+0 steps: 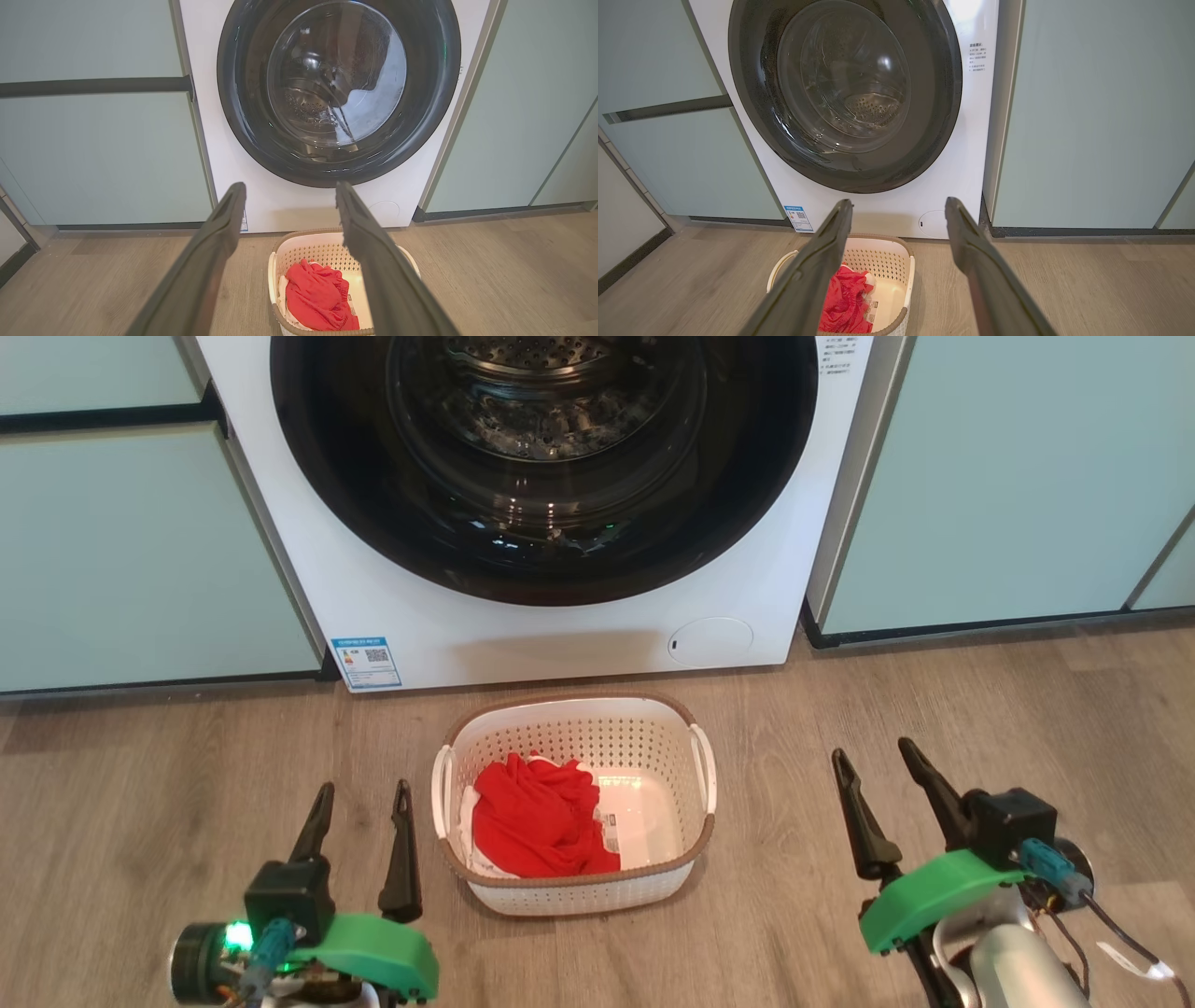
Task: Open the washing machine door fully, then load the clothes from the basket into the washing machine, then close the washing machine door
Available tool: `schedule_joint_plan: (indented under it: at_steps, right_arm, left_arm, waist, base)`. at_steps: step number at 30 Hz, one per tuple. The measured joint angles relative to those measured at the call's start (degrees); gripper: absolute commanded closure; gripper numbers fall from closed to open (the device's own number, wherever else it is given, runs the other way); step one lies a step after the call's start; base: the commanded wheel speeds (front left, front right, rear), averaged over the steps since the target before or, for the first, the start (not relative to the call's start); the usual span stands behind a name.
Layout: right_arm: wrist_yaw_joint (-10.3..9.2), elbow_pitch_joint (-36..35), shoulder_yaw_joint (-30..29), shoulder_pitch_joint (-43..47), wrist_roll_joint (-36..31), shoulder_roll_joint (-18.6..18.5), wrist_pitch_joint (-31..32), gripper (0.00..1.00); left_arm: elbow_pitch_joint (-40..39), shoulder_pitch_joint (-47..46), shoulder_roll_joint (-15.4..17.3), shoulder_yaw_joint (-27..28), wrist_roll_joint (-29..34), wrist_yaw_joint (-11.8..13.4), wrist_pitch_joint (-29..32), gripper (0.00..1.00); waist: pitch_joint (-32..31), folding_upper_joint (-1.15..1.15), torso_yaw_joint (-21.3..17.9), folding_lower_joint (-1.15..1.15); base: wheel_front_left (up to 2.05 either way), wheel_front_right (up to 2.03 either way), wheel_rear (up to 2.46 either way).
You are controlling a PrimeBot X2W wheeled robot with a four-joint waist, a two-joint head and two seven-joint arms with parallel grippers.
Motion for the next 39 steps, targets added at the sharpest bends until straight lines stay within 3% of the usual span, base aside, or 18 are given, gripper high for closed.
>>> schedule_joint_plan:
  at_steps: [4,28,39]
  right_arm:
    - [0.0,0.48,0.01,-0.99,-0.74,-0.02,-0.44,0.0]
    - [0.0,0.73,-0.77,-1.05,-0.37,-0.07,-0.51,0.0]
    - [0.0,0.58,-0.77,-1.05,-0.38,-0.07,-0.51,0.0]
  left_arm:
    - [0.63,0.14,-0.08,1.29,1.03,-1.19,-0.24,0.0]
    - [4.32,0.11,-0.26,2.49,-1.2,-1.42,-0.25,0.0]
    - [2.27,0.07,-0.3,3.01,-1.81,-2.85,-0.25,0.0]
  waist:
    - [0.04,0.0,-0.19,0.0]
    - [0.58,0.0,-0.67,0.0]
    - [0.64,0.0,-0.63,0.0]
  base:
    - [0.0,0.0,0.0]
    - [0.0,0.0,0.0]
    - [0.11,0.11,-0.21]
